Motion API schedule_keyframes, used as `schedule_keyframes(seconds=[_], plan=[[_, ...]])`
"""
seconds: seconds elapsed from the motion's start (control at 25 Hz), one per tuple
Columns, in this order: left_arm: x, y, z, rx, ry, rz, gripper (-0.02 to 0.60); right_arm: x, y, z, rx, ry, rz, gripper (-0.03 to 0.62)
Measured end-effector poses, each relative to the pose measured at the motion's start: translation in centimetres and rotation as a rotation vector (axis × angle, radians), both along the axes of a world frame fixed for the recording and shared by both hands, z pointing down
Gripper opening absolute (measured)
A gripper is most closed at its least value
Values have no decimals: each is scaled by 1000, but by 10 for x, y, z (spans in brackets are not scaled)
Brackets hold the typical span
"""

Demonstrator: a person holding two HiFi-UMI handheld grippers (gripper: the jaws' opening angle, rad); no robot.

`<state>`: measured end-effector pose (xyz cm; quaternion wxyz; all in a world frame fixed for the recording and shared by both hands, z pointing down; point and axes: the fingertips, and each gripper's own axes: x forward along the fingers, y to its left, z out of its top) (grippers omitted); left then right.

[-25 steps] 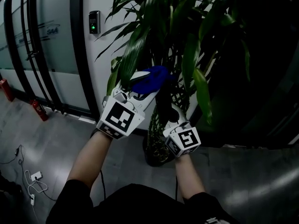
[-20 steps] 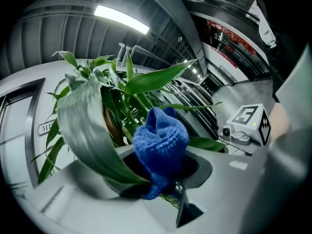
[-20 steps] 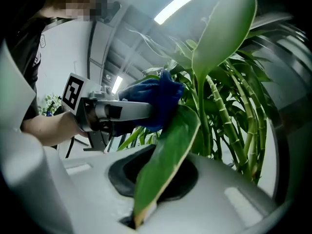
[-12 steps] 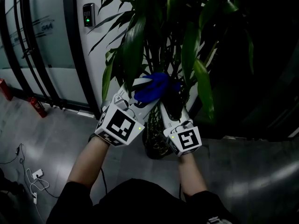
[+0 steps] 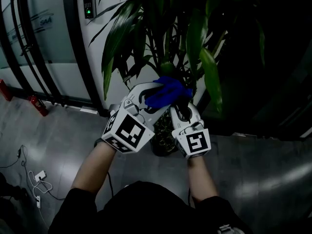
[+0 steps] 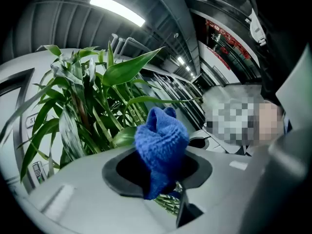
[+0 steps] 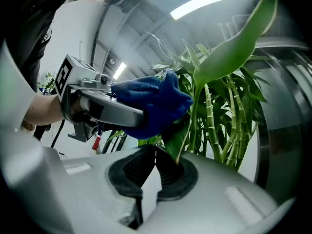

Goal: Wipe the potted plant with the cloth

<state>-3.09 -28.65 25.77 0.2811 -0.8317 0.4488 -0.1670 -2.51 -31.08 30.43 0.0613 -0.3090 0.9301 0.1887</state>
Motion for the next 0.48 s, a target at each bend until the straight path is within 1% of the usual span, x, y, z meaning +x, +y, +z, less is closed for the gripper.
schedule_keyframes(seconds=[0.12,0.28,0.36,0.48], plan=[[8,3,4,-16,-1,2,155,7,6,4,14,28,17,3],[20,8,10,-35,12,16,155,20,11,9,-18,14,3,3],[25,11,14,-52,41,30,155,25,12,12,-32,3,-6,3],[31,13,21,-82,107,44,155,34,13,19,-61,-9,-19,3]])
